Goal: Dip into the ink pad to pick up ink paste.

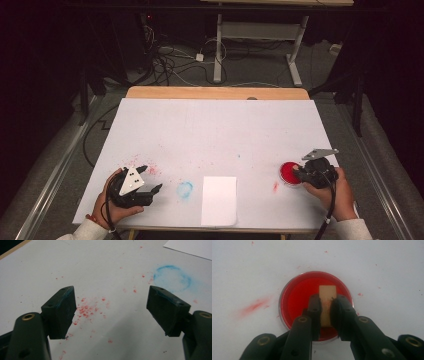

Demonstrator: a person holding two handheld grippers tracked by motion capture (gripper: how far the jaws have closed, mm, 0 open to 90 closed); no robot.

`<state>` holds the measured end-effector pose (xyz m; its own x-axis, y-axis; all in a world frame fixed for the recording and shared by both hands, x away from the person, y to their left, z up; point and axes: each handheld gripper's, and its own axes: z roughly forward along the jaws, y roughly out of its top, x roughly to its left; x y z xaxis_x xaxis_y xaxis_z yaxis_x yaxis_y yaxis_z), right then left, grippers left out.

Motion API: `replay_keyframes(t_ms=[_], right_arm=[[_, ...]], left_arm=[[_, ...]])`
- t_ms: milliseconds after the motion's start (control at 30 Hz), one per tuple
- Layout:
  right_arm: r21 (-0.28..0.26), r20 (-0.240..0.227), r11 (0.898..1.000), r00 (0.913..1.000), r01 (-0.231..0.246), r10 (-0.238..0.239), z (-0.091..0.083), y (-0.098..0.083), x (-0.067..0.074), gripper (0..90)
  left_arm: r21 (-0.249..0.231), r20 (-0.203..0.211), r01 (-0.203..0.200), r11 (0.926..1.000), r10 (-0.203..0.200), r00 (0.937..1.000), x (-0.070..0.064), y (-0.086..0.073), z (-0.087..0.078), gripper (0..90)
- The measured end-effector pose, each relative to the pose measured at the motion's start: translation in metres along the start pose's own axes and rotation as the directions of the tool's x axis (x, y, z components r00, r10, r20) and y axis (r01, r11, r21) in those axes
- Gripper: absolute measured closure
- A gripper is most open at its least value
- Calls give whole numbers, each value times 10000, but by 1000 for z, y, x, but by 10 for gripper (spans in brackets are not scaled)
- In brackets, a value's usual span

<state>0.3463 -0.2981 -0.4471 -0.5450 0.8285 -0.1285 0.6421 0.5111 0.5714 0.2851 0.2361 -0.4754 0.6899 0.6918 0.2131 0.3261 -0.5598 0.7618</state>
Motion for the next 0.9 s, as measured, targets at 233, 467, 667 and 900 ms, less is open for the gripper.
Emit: replay_keyframes(t_ms=[233,467,667,900], right_arm=[[-656,-339,9978,9994,70,-93,-16,9,1,765],[-1525,-448,9875,9979,392,-466,-45,22,14,765],[-1651,-337,9839,9966,688,-754,-54,24,20,765],[-1365,-261,9883,9971,676,-718,-48,22,18,765]], left_arm=[[6,6,78,10000,-78,10000,2,0,1,230],[49,23,74,10000,-74,10000,1,0,1,230],[36,4,45,10000,-45,10000,1,0,1,230],[32,-6,36,10000,-36,10000,1,0,1,229]])
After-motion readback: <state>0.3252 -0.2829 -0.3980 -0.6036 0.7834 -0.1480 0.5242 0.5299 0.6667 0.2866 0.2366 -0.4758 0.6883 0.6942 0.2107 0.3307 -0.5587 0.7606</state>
